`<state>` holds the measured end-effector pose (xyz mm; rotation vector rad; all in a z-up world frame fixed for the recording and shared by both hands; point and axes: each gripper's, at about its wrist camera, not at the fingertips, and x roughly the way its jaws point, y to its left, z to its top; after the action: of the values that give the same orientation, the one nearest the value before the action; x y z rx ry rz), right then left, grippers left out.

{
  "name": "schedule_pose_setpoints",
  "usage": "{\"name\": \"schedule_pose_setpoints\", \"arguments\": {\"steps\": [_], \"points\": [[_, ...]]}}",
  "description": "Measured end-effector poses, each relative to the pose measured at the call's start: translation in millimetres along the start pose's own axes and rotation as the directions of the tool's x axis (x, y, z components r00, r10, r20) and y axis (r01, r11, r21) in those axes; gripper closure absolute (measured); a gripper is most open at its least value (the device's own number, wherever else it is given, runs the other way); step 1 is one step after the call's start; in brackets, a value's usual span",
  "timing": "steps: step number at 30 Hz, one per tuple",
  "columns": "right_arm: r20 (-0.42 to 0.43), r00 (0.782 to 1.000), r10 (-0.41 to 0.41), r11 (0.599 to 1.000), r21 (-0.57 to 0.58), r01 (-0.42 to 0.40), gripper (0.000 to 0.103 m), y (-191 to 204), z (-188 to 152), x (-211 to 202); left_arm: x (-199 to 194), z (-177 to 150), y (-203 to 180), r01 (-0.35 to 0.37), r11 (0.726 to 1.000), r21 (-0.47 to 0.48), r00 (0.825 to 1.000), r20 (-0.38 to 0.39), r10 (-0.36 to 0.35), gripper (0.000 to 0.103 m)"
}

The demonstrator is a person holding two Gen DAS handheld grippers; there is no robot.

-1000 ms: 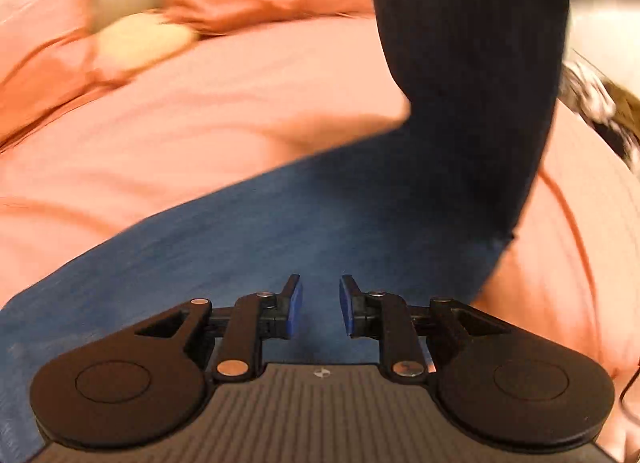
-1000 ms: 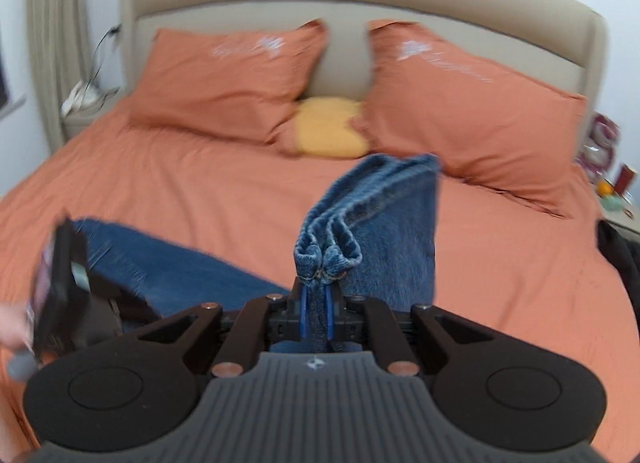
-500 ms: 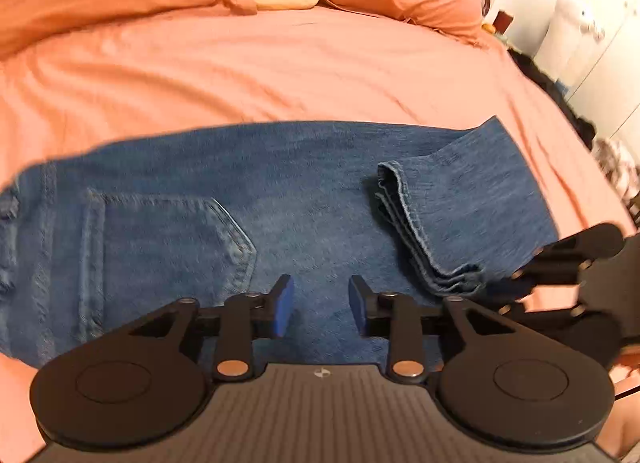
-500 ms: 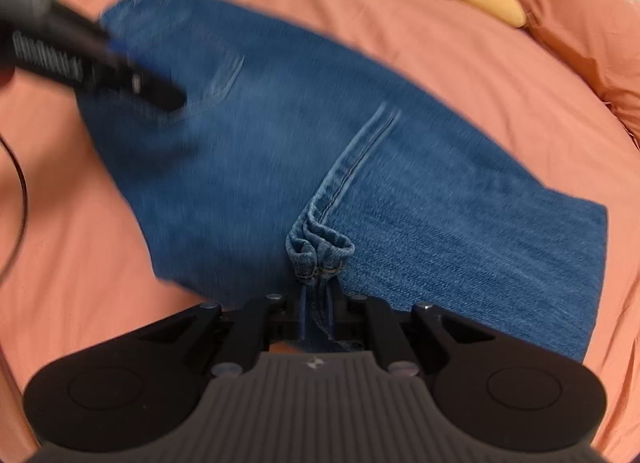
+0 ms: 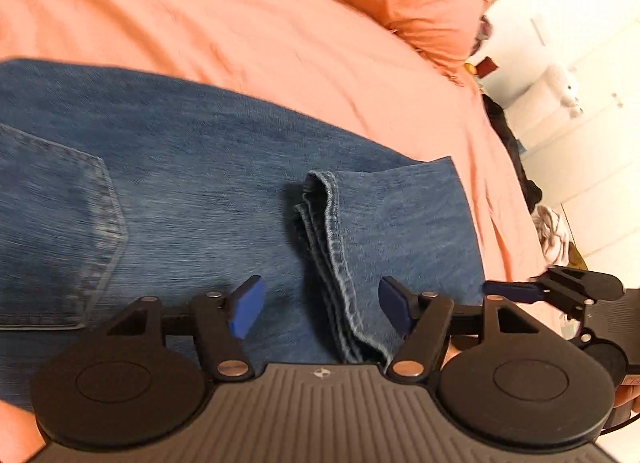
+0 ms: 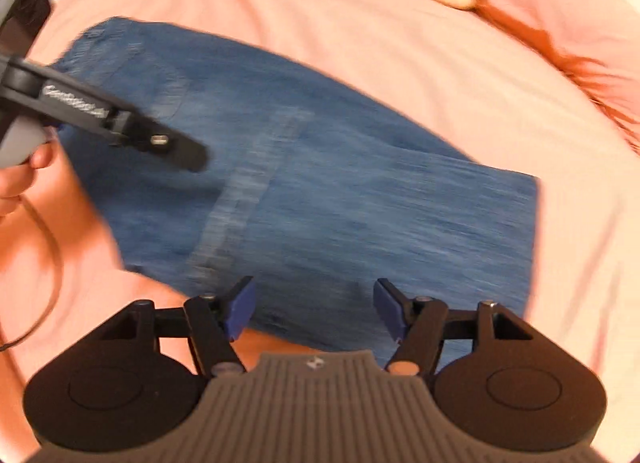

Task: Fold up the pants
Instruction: 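Carry the hems over the seat with the right tool and release them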

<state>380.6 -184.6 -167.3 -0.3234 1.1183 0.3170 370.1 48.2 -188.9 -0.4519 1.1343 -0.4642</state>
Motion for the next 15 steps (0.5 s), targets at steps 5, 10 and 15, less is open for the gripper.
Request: {"name": "schedule_pose_setpoints", "arguments": {"steps": [5, 10, 15], "points": [[-0.004, 0.998, -0.068, 0.992, 0.109, 0.068, 0.043, -58.3, -13.2, 6.7, 36.5, 4.8, 1.3, 0.009, 0.995, -0.101, 0.995, -0.093, -0.018, 0.029], [0.026, 0.994, -0.105, 0.985, 0.144, 0.1, 0.05, -96.9, -25.2, 13.5, 50.6, -3.4, 9.6, 0.051, 0.979, -0.196, 0.989, -0.124, -0.076, 0.032], [0.027, 0.989, -0.145, 0.976, 0.167, 0.138, 0.075, -116.7, -42.0, 22.8, 57.9, -1.8, 1.1, 0.069, 0.962, -0.264, 0.987, -0.124, -0.105, 0.077]]}}
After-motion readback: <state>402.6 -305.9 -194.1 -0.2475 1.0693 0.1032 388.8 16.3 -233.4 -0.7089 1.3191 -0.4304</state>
